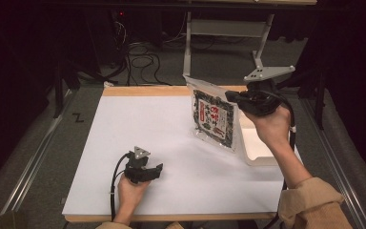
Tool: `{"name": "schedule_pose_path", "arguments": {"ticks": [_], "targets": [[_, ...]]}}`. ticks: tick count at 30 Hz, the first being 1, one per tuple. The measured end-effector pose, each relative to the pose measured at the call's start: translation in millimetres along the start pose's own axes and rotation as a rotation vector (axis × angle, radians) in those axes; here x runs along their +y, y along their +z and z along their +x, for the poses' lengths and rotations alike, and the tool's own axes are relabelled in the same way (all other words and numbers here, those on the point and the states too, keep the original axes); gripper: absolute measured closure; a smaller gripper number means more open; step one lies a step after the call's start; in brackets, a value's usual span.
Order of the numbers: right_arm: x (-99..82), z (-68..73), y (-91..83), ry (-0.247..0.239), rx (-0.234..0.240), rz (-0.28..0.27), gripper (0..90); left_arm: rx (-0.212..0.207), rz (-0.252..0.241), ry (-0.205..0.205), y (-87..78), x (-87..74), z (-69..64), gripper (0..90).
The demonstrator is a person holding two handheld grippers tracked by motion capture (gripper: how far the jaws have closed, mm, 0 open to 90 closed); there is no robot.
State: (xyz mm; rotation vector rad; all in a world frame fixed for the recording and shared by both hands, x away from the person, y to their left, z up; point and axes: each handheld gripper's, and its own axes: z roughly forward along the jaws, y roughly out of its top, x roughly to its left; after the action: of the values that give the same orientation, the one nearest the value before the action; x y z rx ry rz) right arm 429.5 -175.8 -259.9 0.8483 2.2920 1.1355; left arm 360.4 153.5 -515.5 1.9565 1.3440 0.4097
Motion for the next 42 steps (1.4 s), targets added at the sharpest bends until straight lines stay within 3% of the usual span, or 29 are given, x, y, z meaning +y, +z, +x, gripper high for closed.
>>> {"name": "schedule_pose_path", "arguments": {"ticks": [12,38,42], "targets": [[6.0,-19.6,-22.1,0.031,-0.055,-0.022,89.9,0.000,0.008,-0.002,-0.8,-0.4,-0.7,34.6],[-8.4,-67.5,-61.5,0.112,-0.205,-0.071,89.9,-0.018,-0.007,0.004,-2.6,-0.9,-4.2,34.1],[-13.8,-76.5,-68.8,0.146,-0.232,-0.078,89.8,-0.019,-0.008,0.005,-2.3,-0.6,-4.8,34.0]]}}
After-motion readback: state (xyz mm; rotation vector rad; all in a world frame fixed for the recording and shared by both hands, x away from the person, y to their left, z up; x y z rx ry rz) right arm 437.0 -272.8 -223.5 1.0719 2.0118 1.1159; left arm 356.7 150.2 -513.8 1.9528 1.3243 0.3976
